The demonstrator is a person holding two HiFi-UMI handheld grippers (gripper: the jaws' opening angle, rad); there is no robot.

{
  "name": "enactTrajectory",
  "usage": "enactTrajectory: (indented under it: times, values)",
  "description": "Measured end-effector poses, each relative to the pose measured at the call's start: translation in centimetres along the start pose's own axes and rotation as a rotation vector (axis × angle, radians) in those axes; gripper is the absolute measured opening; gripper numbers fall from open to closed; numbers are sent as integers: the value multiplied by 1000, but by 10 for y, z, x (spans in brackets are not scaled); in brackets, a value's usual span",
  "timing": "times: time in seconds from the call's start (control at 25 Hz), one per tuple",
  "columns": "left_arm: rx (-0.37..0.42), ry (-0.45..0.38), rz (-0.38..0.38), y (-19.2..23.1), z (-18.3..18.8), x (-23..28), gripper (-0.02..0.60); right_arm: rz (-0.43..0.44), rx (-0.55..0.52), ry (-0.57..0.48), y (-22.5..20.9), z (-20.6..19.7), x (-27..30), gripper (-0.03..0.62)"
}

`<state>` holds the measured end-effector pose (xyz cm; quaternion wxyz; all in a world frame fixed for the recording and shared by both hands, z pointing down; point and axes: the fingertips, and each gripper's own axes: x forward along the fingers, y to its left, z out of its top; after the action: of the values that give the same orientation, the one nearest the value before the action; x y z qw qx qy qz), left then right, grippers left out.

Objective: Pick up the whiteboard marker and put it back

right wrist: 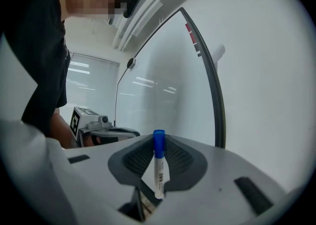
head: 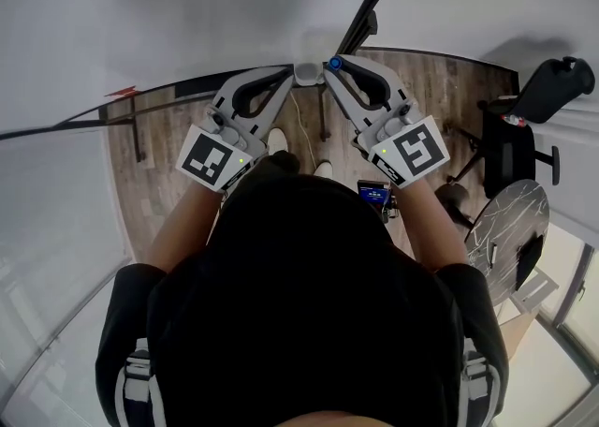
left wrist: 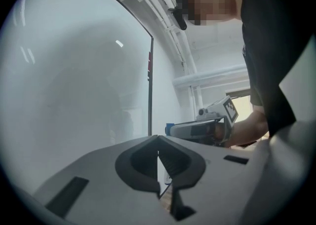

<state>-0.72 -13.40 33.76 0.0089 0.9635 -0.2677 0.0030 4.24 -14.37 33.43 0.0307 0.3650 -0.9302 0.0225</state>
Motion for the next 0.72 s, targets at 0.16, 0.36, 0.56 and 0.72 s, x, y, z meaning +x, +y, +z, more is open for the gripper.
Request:
enactTrajectory:
  times: [0.16, 0.36, 0.56, 0.72]
  values:
    - [36, 21, -4, -12, 9, 0, 3, 27, -3, -1, 9, 10, -11, 63]
    - [40, 22, 17, -23, 8, -1, 3, 37, -5, 7, 15, 9, -26, 63]
    - [31, 22, 30, -34, 5, -4, 3, 52, -6, 6, 24, 3, -39, 63]
    - [34, 23, 41, -44, 3, -7, 3, 68, 7, 0, 31, -2, -49, 63]
